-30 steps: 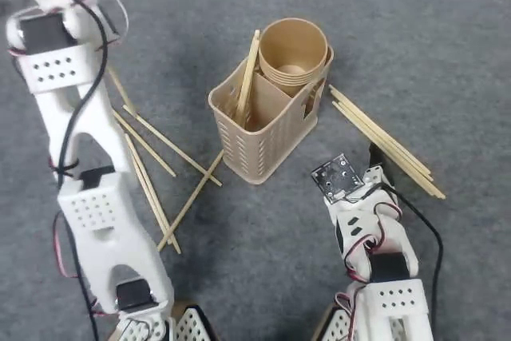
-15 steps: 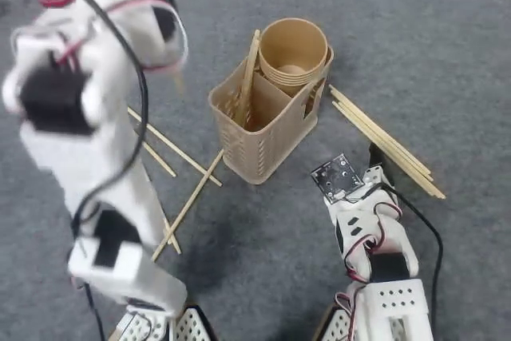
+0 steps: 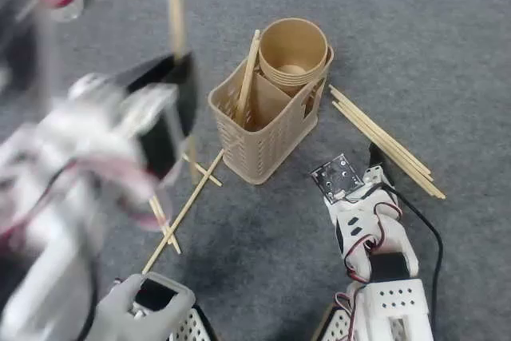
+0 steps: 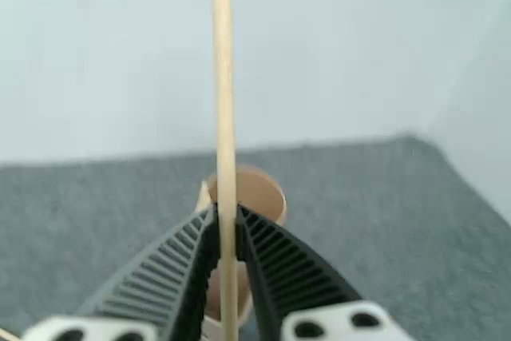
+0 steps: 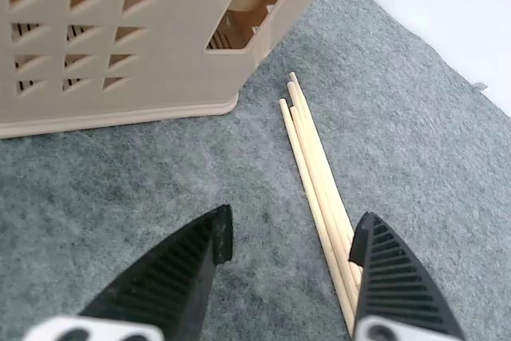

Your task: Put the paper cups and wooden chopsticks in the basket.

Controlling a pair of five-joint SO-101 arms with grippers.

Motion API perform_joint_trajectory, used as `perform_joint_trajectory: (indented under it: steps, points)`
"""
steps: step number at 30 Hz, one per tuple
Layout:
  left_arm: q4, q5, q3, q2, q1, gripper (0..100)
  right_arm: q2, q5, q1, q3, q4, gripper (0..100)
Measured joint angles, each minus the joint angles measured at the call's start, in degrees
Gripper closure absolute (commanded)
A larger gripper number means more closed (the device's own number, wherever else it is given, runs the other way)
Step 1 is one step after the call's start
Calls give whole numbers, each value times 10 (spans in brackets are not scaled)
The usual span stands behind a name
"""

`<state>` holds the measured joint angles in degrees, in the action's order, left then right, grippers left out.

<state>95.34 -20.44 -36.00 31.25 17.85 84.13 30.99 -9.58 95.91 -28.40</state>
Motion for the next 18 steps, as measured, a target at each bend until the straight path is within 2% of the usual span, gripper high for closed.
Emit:
perform_joint_trajectory:
  steps: [4,7,12,15,18]
  points:
    - [-112,18,178,74,-2,991,0,0,0,0,0,746]
    - [-227,22,327,96,0,991,0,0,0,0,0,746]
    - [-501,28,532,133,-28,990,0,0,1,0,0,746]
    - [-667,56,647,134,-42,989,0,0,0,0,0,746]
    - [-788,76,739,132,-46,989,0,0,0,0,0,746]
